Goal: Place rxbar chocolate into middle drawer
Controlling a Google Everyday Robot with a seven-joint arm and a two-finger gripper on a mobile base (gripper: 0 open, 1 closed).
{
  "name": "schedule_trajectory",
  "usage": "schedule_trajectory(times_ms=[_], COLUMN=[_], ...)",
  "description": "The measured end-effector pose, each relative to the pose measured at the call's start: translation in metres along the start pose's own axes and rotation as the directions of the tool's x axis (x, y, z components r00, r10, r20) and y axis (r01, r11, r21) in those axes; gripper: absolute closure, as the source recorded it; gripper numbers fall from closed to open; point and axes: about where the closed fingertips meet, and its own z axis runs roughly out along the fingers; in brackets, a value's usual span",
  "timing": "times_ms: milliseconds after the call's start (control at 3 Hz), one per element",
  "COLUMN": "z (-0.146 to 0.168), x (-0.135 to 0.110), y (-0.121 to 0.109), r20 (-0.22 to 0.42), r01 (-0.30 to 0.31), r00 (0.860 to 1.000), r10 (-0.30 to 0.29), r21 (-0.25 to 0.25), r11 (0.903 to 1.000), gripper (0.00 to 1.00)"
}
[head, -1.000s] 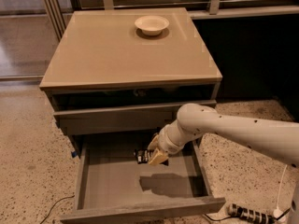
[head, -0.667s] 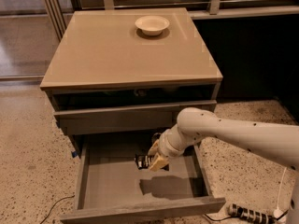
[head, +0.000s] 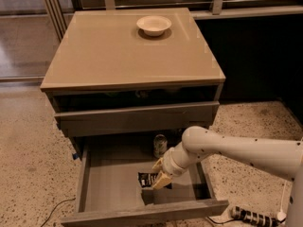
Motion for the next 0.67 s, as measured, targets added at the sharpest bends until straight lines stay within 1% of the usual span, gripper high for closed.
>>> schedule_trajectory(times_ms=[333,667], z=[0.02,0.034], x=[0.011,0.014], y=[0.009,0.011], r20=[0.04,0.077], r01=[0.004,0.025], r00=[0.999,0.997], r10=[-0.004,-0.026], r21=[0.002,0.014], r11=[1.0,0.9996], gripper=[1.0,1.0])
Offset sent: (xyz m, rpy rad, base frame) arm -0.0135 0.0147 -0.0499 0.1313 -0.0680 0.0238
